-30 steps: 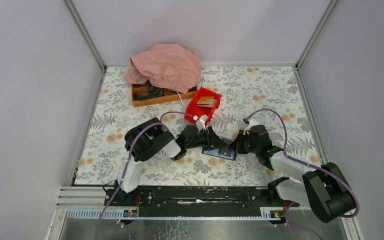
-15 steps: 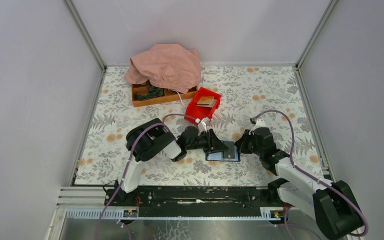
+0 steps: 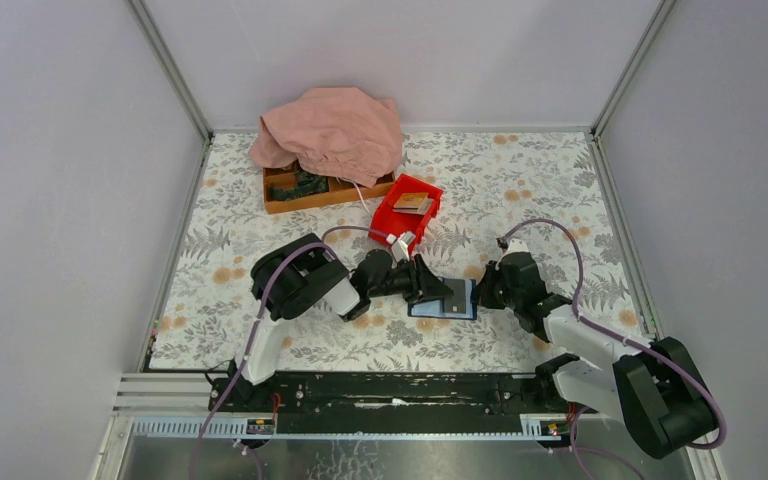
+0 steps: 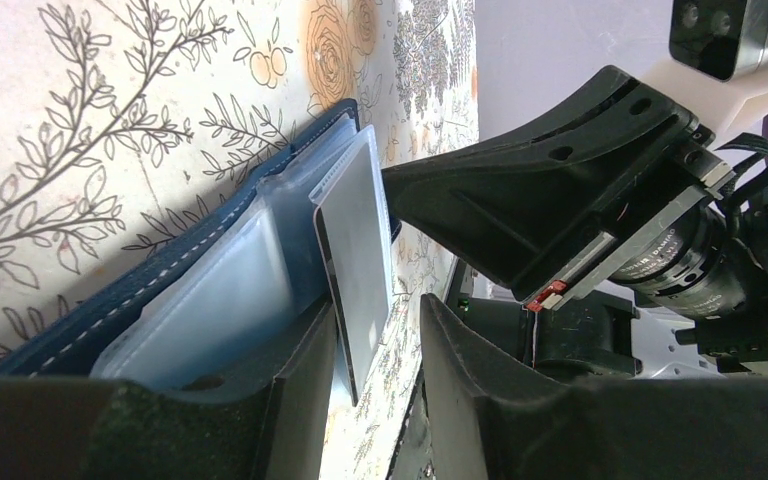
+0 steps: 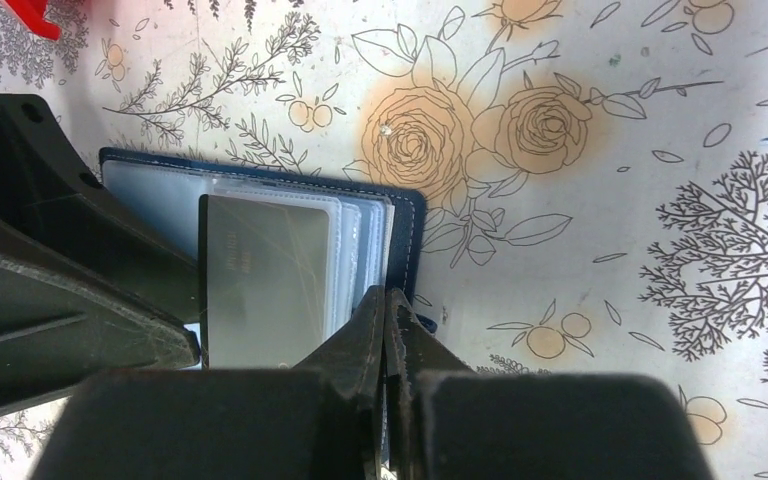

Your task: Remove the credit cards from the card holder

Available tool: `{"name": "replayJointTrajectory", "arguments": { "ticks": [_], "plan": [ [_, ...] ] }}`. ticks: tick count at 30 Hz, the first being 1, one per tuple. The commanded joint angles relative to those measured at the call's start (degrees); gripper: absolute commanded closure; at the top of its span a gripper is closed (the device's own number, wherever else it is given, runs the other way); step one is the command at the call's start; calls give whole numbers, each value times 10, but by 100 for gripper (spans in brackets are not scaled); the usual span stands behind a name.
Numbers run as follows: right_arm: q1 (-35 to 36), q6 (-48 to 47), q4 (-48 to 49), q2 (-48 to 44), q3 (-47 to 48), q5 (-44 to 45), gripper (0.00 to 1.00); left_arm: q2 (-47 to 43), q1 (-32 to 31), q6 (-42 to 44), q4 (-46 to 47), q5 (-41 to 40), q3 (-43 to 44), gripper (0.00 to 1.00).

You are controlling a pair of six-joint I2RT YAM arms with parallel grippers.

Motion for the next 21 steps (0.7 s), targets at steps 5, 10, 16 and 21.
{"name": "replayJointTrajectory", "arguments": {
  "ticks": [5,10,16,21],
  "plan": [
    [-1,-19,5,21,14,-36,100,22,3,-1,29,12,22,58],
    [-1,-22,6,34,18,-43,100,32,-1,-6,27,17,37,58],
    [-1,-22,8,37,19,-45,100,48,-4,-20,38,23,51,58],
    [-1,-22,9,38,19,-44,100,55,-3,-40,60,31,56,58]
  ]
}}
